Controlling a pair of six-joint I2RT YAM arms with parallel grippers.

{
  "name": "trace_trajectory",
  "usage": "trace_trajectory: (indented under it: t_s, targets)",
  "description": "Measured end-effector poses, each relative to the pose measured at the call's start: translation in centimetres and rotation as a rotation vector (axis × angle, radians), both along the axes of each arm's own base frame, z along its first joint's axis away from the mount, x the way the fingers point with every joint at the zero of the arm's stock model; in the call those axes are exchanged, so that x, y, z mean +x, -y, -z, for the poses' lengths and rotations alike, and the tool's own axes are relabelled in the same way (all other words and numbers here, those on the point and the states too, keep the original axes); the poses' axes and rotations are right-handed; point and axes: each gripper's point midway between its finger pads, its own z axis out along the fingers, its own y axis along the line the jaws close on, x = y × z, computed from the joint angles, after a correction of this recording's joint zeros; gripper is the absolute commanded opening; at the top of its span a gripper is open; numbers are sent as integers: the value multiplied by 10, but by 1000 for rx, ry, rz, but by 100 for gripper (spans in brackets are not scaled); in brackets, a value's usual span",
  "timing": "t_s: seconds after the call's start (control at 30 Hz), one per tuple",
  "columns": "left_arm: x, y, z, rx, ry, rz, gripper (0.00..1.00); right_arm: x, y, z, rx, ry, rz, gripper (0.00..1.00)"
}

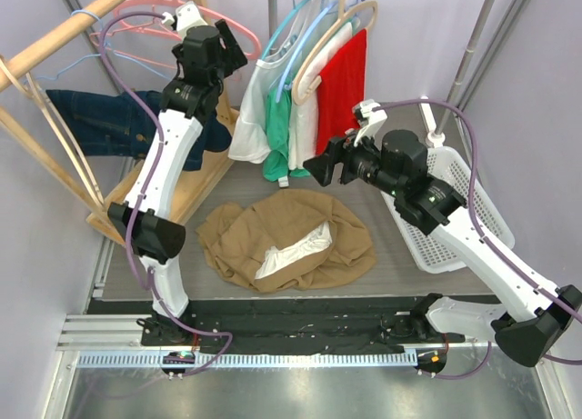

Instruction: Place the skirt on the hanger

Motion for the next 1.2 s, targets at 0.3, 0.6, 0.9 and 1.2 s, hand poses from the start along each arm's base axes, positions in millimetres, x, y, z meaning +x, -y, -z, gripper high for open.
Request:
trace_trajectory:
  t_s: [0.3, 0.6, 0.9, 1.2]
  targets:
    - [30, -29, -8, 4, 69, -62, 66, -1, 4, 26, -20, -57, 21, 84]
    - [44, -40, -14, 10, 118, -84, 8, 2, 8, 28, -30, -58, 52, 83]
    - [42, -40, -5, 10, 111, -87, 0, 5, 10, 29, -32, -57, 71, 83]
    - [10, -40, -14, -38, 113, -51, 0, 5, 12, 30, -38, -62, 79, 82]
